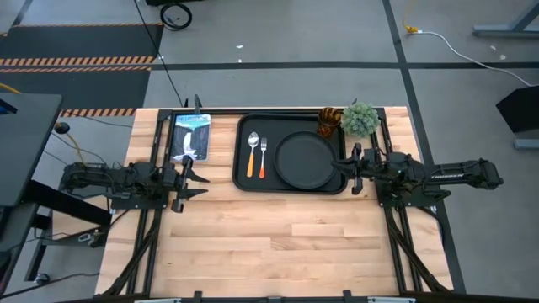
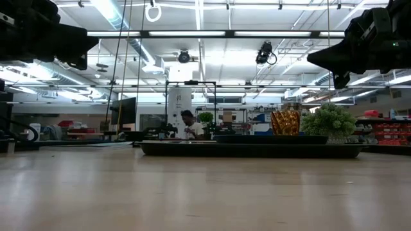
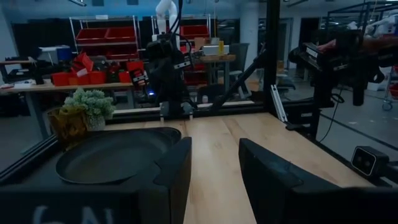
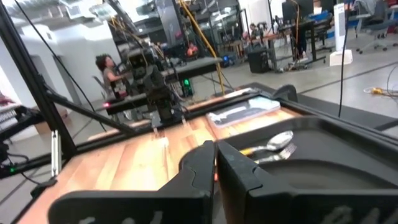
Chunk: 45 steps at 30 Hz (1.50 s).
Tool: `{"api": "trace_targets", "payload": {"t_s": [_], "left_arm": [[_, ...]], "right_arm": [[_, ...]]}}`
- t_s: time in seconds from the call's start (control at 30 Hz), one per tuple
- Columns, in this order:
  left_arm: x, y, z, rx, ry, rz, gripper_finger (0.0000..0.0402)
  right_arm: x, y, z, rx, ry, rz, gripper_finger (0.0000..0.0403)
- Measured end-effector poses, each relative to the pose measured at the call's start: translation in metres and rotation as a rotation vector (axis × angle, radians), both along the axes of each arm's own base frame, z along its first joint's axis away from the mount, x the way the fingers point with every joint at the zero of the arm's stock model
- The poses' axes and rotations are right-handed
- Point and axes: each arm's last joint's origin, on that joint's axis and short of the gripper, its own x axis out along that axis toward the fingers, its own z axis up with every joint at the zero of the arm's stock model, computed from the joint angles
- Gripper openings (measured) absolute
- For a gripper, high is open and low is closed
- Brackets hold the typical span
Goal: Pick and place plate/cup/fork/spoon on tray
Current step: Return to Home Position
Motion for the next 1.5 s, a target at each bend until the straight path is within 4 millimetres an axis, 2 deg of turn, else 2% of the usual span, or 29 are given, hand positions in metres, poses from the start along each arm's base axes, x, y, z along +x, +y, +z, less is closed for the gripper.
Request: {"api": "trace_targets", "payload": {"t_s": [1.5], "left_arm": [[-0.0001, -0.0004, 0.0001, 0.0, -0.001, -0.004, 0.0142]], "right_arm": [[-0.0007, 0.0, -0.0032, 0.002, 0.032, 0.0, 0.0022]]}}
